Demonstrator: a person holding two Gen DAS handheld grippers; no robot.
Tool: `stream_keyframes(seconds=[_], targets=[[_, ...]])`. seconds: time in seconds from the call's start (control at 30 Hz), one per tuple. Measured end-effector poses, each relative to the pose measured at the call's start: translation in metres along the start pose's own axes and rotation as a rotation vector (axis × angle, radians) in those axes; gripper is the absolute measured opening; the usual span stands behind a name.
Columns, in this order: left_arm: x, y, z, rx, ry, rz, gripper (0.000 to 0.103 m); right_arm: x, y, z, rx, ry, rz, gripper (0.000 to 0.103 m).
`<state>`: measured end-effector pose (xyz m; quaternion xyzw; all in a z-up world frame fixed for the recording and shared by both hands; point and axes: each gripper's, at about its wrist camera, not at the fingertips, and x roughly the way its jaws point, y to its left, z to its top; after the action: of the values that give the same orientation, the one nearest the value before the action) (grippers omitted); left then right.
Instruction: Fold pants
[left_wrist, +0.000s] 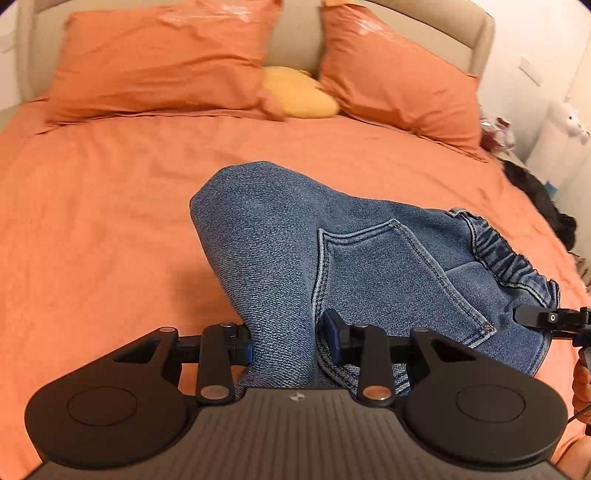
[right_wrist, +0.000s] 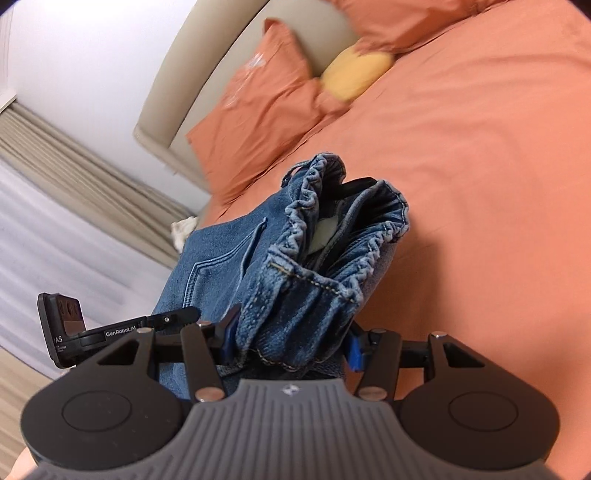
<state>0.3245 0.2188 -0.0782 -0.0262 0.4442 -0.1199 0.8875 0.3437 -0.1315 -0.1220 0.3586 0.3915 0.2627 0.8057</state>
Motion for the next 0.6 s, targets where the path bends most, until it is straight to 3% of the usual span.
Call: stream_keyframes(seconds=[0.13,0.3,0.43,0.6], targets=[[-0.001,0.037,-0.007,0.015,0.014,0.033,0.039,0.044,0.023,-0.023,-0.002,0.030,0.000,0.051],[0.019,0.076,-0.025,-0.012,0.040,0.021,0.038,0.083,0.034,-0.049,-0.017,0.055,-0.032,0.051],[0.043,0.092,-0.041,-0.051,0.052,-0.006,0.038,0.104,0.024,-0.061,0.002,0.129,-0.103,0.051],[0.063,0.112,-0.052,-0.106,0.075,-0.037,0.048,0.123,0.005,-0.066,0.075,0.149,-0.183,0.050]])
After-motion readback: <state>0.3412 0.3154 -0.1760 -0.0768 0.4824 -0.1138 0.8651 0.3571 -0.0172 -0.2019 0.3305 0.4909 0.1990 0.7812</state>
